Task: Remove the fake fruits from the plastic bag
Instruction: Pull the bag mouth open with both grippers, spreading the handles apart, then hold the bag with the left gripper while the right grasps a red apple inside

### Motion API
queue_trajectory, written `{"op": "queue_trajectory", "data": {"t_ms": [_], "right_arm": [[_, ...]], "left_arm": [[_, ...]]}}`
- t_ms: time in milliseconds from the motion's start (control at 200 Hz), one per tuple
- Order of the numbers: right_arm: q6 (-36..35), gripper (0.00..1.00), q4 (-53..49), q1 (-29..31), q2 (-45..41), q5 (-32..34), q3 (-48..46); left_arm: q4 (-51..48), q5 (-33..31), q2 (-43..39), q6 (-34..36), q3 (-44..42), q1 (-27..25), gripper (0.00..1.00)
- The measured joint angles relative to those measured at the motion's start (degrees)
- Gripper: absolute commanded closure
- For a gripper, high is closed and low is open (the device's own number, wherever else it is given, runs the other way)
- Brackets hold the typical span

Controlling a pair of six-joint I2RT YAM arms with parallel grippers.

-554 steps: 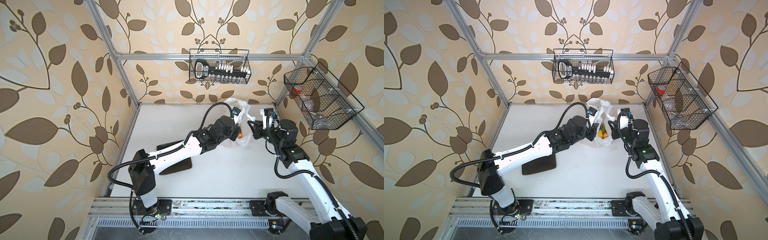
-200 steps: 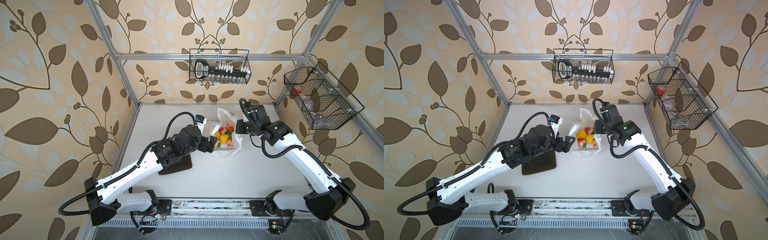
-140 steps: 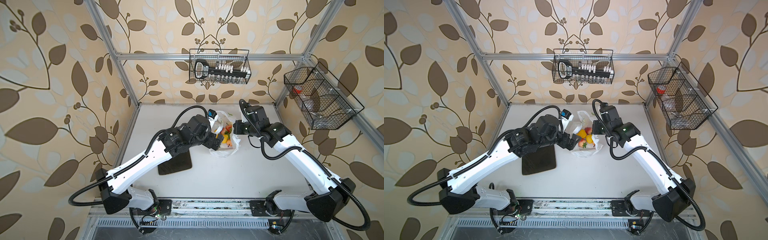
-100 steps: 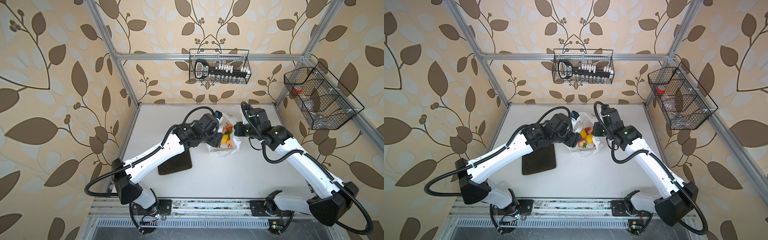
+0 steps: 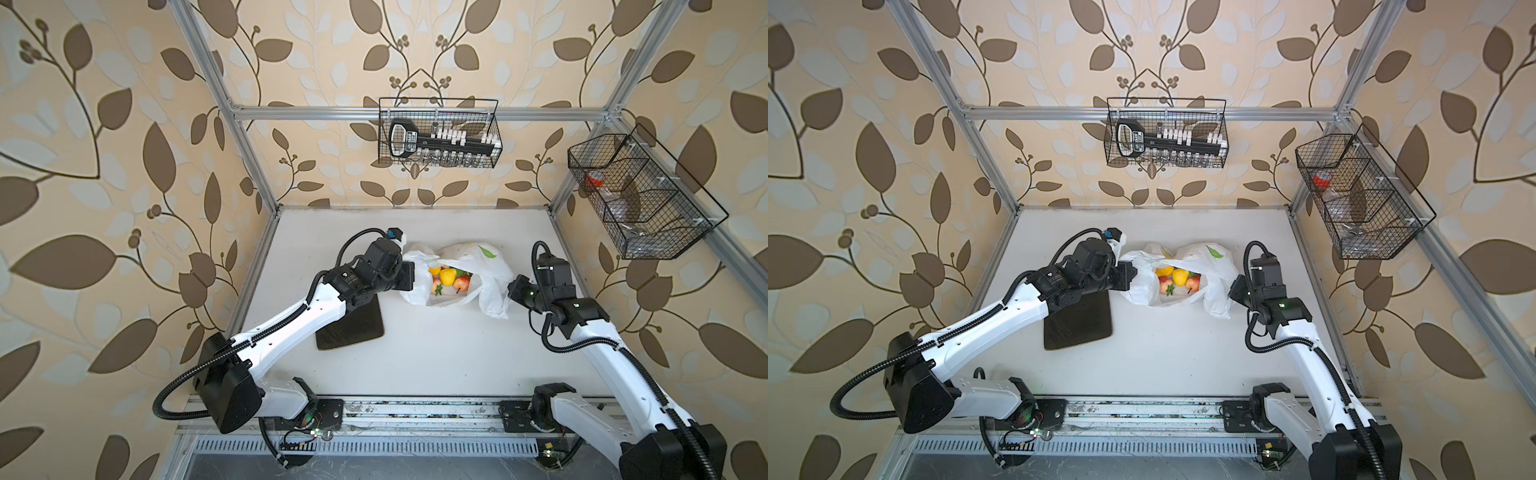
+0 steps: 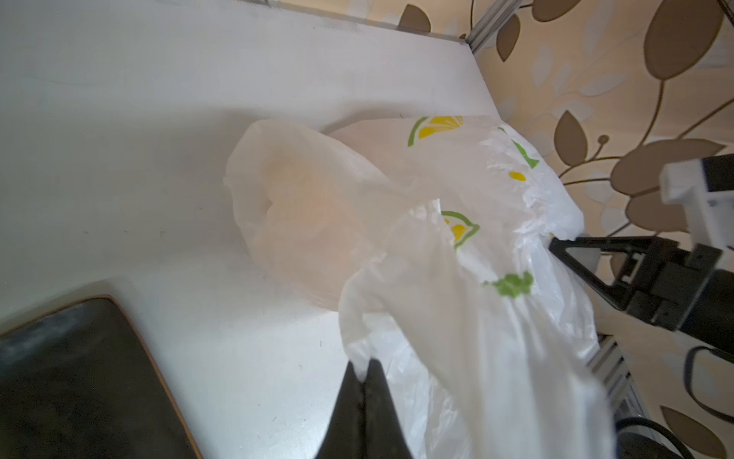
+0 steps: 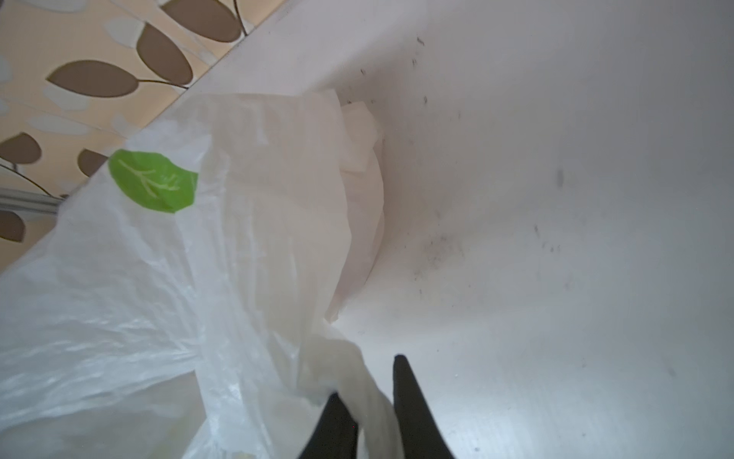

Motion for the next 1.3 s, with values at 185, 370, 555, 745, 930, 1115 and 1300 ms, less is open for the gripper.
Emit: {"op": "queue_trajectory", "data": {"t_ms": [185,370,555,745,930,1115,1300], "right_arm": [[-4.11,0.36,-1.40,-0.02,-0.37,-2.54,6.16],[-12.11,0.42,2.38,0.57,-6.73,-5.11,14.64],[-19.41,0.50,7.37,14.99,-7.87,-5.57,16.87],[-25.42,0.60,9.49,34.27,-2.14,2.89,13.38],[-16.79,0.56,8.72,35.47,8.61,13.55,9.07],[-2.36,0.51,7.80,29.75,19.45,21.11,8.63],[4.50,0.45,12.37,25.88,29.46,23.78,8.87]], "left_arm": [[5.05,4.28,-1.95,-3.50,-6.43,-0.26,1.00],[7.76,5.25,-3.67,-4.07,-6.95,-0.26,1.00],[8.72,5.92,-3.80,-4.63,-6.95,-0.26,1.00],[8.79,5.90,-3.80,-5.05,-6.95,-0.26,1.00],[7.93,5.60,-3.80,-5.09,-6.95,-0.31,1.00],[5.49,5.16,-3.80,-5.05,-6.95,-0.35,1.00],[4.35,4.63,-3.78,-4.76,-6.95,-1.14,1.00]]}}
